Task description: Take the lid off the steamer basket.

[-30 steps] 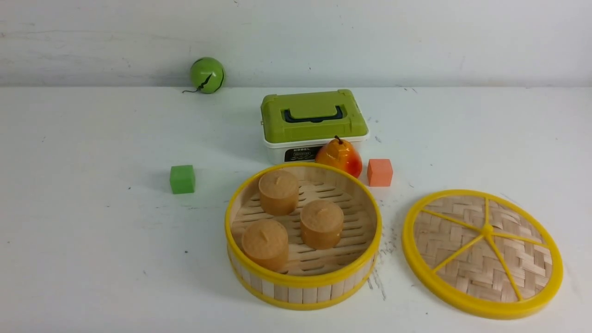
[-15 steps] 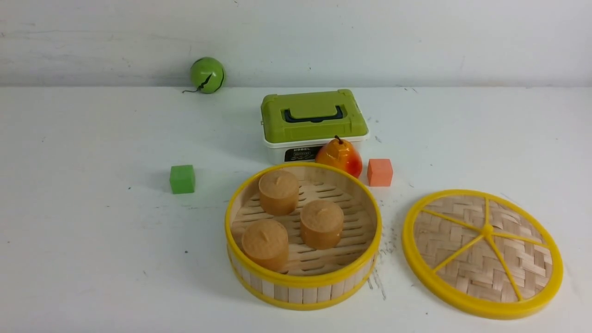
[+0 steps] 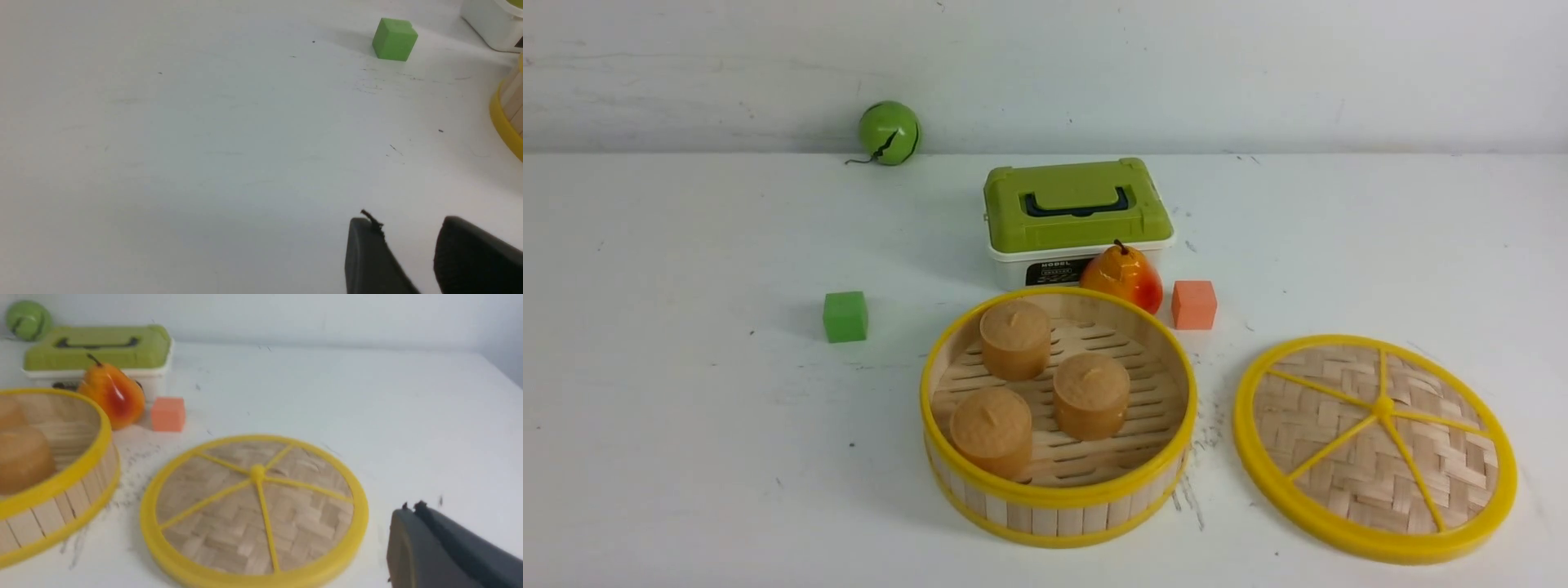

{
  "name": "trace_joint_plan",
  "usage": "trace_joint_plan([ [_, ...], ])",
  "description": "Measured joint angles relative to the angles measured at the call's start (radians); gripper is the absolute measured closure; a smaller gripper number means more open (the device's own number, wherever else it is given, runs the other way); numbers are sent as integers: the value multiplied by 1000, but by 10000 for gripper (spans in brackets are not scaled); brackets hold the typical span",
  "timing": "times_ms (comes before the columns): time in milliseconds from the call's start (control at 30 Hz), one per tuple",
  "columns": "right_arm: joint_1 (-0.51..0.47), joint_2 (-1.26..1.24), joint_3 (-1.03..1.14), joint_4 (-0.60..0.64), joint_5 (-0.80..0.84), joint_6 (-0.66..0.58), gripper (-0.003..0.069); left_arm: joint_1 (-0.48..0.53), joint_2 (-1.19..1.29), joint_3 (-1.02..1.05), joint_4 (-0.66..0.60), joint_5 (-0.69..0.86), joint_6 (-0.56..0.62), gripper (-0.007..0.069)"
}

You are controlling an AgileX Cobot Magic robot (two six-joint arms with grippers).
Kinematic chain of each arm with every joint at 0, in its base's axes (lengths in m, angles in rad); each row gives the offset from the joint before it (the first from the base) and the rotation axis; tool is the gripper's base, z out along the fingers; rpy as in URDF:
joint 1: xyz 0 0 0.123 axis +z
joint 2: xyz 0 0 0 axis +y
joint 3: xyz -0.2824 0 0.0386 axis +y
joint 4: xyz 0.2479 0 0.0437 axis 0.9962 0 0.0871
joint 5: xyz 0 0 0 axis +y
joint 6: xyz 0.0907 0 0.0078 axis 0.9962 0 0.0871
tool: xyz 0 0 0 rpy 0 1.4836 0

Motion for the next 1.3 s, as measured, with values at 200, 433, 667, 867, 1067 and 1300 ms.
trace_joint_plan([
  [200,-48,-128,132,-24,44,67,675,0,0,0,0,0,0,385],
  [433,-50,-144,130,-42,110,70,678,0,0,0,0,1,0,385],
  [667,-50,-144,126,-44,127,71,678,0,0,0,0,1,0,385],
  [867,-50,-144,126,-44,127,71,677,0,0,0,0,1,0,385],
  [1067,-50,-144,126,-44,127,72,673,0,0,0,0,1,0,385],
  [1300,-50,-144,126,-44,127,72,666,0,0,0,0,1,0,385],
])
